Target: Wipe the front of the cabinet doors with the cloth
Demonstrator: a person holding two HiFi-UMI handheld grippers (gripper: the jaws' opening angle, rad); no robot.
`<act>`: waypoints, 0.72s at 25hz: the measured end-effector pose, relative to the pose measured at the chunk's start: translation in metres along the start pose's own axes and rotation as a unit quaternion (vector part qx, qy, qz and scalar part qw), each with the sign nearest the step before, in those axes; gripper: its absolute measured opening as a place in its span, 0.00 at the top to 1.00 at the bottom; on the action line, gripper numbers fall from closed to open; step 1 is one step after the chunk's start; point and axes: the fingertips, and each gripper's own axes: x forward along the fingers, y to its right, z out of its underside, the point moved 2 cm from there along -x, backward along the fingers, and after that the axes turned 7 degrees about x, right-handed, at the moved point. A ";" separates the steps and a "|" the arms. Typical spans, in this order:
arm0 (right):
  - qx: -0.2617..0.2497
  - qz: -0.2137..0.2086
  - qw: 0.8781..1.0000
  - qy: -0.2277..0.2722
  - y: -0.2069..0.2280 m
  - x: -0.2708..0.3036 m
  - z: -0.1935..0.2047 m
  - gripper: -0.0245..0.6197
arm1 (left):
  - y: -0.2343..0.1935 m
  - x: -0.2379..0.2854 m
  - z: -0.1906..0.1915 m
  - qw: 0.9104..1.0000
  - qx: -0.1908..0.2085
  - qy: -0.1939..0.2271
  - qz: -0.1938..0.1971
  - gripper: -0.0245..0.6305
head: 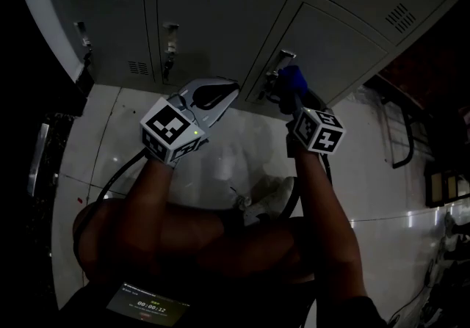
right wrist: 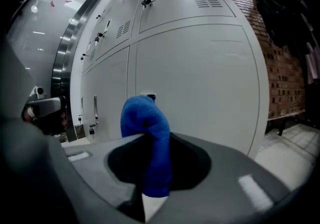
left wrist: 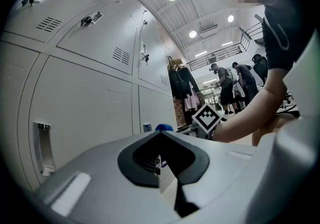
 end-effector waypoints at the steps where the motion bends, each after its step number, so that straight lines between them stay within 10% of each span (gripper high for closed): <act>1: -0.001 -0.001 1.000 -0.003 -0.003 0.005 0.004 0.84 | -0.001 0.000 0.000 1.000 0.000 0.000 -0.001 0.96; 18: 0.002 0.010 1.000 -0.019 0.011 0.040 0.029 0.84 | -0.004 -0.001 0.001 1.000 -0.005 0.001 -0.006 0.96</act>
